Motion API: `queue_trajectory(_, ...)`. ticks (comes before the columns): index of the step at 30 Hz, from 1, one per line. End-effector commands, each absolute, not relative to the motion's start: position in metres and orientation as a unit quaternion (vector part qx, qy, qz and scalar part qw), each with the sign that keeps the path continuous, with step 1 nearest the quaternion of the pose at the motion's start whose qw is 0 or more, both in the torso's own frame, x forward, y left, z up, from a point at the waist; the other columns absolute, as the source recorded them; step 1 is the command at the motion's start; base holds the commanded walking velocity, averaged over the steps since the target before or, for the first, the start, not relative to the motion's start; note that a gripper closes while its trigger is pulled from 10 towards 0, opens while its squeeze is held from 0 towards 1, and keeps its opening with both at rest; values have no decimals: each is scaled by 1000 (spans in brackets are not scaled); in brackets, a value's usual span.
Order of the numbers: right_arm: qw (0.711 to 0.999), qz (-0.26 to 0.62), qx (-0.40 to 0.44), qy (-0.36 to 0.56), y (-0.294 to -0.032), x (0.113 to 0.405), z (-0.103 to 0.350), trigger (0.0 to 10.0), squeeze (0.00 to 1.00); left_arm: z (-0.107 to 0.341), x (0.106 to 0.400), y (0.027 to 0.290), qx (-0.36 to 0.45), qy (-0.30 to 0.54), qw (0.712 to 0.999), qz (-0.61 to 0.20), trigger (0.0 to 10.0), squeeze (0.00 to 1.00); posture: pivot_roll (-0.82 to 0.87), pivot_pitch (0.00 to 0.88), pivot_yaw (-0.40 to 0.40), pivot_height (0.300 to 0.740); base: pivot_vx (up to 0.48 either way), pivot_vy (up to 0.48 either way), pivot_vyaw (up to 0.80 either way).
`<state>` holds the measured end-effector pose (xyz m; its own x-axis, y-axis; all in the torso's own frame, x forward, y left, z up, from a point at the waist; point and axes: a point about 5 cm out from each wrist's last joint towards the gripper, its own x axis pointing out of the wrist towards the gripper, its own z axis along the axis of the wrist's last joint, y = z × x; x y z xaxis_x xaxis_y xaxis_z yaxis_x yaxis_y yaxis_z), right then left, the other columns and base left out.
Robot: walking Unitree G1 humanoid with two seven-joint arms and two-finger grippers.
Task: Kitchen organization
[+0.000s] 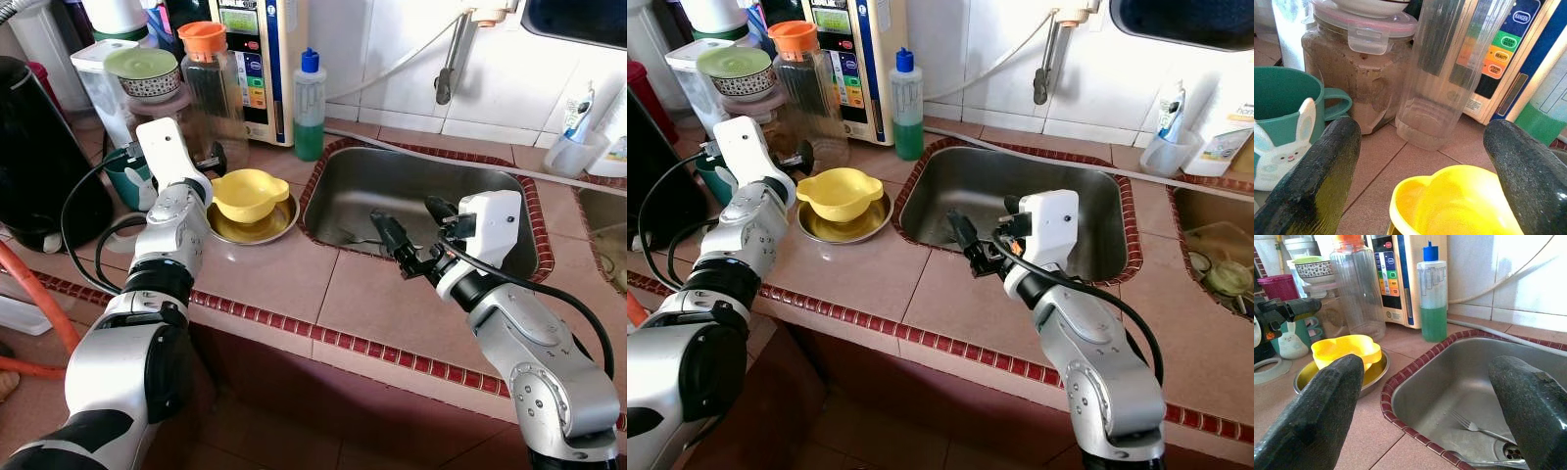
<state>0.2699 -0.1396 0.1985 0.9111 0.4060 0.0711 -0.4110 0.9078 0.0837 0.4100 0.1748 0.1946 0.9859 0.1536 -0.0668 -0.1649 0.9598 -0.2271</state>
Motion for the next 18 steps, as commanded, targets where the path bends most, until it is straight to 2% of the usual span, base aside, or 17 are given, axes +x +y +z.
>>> queue_trajectory(1, 975, 213, 48, -27, -138, 270, 199, 10000, 933, 198, 410, 176, -119, 22, 989, 86, 10000, 1000, -8, 0, 56, 740, 0, 0, 0)
queue_trajectory(17, 975, 213, 48, -27, -138, 270, 199, 10000, 933, 198, 410, 176, -119, 22, 989, 86, 10000, 1000, -8, 0, 56, 740, 0, 0, 0)
queue_trajectory(18, 975, 215, 47, -28, -136, 272, 199, 10000, 929, 188, 407, 157, -116, 57, 990, 52, 10000, 0, 2, 0, 61, 740, 0, 0, 0)
